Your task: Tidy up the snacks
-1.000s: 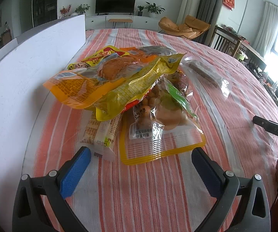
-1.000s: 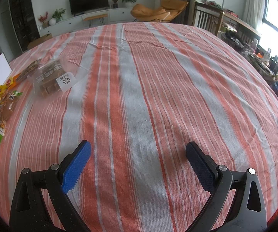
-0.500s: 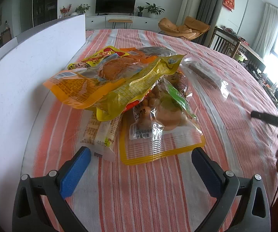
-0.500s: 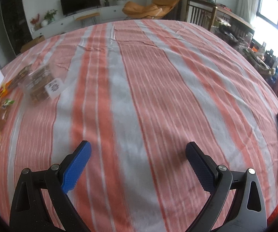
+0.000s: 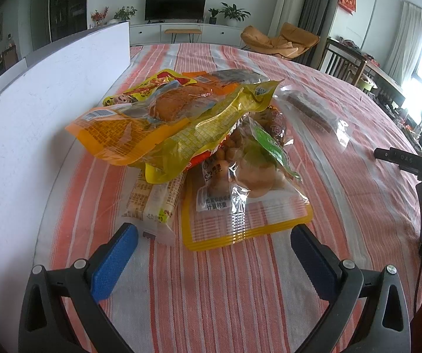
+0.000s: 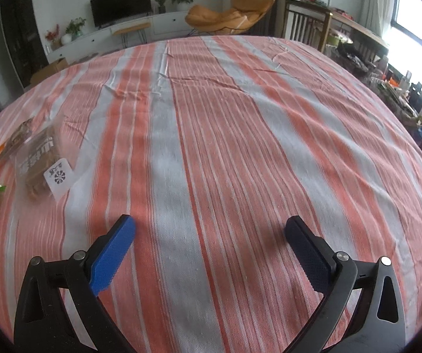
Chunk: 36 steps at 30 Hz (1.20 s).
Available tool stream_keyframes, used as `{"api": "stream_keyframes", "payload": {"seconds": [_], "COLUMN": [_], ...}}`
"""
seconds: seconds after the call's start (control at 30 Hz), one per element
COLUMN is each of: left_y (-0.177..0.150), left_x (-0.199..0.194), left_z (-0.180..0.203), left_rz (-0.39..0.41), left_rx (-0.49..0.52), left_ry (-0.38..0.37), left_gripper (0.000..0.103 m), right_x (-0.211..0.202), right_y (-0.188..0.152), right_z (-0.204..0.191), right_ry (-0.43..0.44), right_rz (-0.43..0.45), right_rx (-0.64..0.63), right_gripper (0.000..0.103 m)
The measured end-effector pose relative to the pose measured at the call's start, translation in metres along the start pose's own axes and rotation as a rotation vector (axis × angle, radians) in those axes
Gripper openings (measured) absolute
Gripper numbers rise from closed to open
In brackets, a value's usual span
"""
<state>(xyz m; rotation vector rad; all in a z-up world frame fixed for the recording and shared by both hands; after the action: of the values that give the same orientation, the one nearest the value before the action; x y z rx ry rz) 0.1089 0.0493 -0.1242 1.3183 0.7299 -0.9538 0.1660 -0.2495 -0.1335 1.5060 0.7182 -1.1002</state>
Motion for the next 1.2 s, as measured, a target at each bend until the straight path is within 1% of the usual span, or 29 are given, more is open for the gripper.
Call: {"api": "stream_keyframes", "payload": {"seconds": [0.2, 0.4, 0.63, 1.0, 1.2], "left_y": [0.0001, -0.0003, -0.0006, -0.0004, -0.0009], "left_x": [0.0002, 0.0042, 0.0052, 0.0045, 0.0045], "left_z": [0.0005, 0.0036, 0.004, 0.003, 0.0025], "left_rz": [-0.001, -0.022, -0.026, -0.017, -0.02], "left_rx": [0.001, 0.025, 0.027, 0.017, 0.022], "left_ry": [0.004, 0.057, 0.074, 0.056, 0.066], "left_gripper": [0.103, 0.103, 0.103, 0.103, 0.103], "right_x": [0.0, -0.0002, -0.0004, 0.0, 0.0001], "right_y": [0.0, -0.0001, -0.0002, -0.0001, 0.0], "right_z": [0.0003, 0.0001, -0.0002, 0.0002, 0.0003], "right_ry": [0.0, 0.0, 0.0, 0.0, 0.0], "right_rz": [0.0, 0.0, 0.0, 0.0, 0.0], "right_rx": [0.0, 0.0, 0.0, 0.0, 0.0], "right_gripper": [0.103, 0.103, 0.103, 0.103, 0.103]}}
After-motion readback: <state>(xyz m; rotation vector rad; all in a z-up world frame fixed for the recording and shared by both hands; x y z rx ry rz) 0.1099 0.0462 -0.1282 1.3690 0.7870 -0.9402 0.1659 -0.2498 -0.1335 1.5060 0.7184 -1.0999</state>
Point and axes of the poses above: each gripper's, at about its wrist camera, not at the fingertips, and x roughly the way its jaws point, z to its right, y to its top, the point moved 7 cm from there along x, roughly the way its jaws point, and after that the axes turned 11 degrees about -z, right-handed, at the moved point
